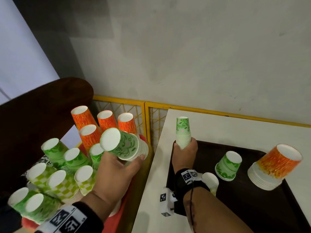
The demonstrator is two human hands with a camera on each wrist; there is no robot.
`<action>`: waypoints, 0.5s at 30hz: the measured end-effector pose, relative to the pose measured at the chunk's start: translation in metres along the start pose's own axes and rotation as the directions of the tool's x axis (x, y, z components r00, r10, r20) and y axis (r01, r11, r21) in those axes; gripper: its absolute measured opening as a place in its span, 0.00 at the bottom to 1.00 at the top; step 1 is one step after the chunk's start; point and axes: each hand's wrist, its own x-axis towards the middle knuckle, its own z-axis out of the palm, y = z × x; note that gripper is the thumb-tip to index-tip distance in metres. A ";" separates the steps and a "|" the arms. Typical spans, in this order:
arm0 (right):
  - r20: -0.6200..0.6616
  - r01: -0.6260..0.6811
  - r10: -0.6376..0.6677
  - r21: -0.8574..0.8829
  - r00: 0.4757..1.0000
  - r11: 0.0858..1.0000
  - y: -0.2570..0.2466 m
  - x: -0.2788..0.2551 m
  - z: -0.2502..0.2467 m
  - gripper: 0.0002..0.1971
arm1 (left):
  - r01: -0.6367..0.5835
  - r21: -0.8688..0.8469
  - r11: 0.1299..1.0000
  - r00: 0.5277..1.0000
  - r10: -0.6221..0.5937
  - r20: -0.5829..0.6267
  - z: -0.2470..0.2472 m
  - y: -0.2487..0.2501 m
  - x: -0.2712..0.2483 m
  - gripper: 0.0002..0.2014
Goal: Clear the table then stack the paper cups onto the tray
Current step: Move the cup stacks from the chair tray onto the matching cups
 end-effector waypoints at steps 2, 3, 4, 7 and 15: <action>-0.014 -0.020 0.020 0.009 1.000 1.000 0.002 -0.002 0.000 0.35 | 0.005 0.007 1.000 1.000 -0.005 0.002 0.007 -0.003 0.010 0.18; -0.020 -0.039 0.039 0.019 0.999 0.999 0.003 -0.003 0.000 0.35 | 0.019 0.004 1.000 1.000 -0.019 0.005 0.011 -0.004 0.015 0.20; -0.024 -0.060 0.061 0.027 0.998 0.998 0.004 -0.006 0.000 0.35 | 0.031 -0.006 1.000 1.000 -0.031 0.006 0.015 -0.004 0.020 0.23; -0.037 -0.120 0.120 0.000 0.992 0.993 0.012 -0.018 -0.001 0.35 | 0.066 -0.027 0.997 0.998 -0.065 0.021 0.031 -0.005 0.036 0.29; 0.159 -0.167 0.202 -0.207 0.966 0.964 -0.003 -0.034 -0.029 0.55 | 0.110 -0.087 0.990 0.988 -0.100 0.114 0.078 0.013 0.073 0.29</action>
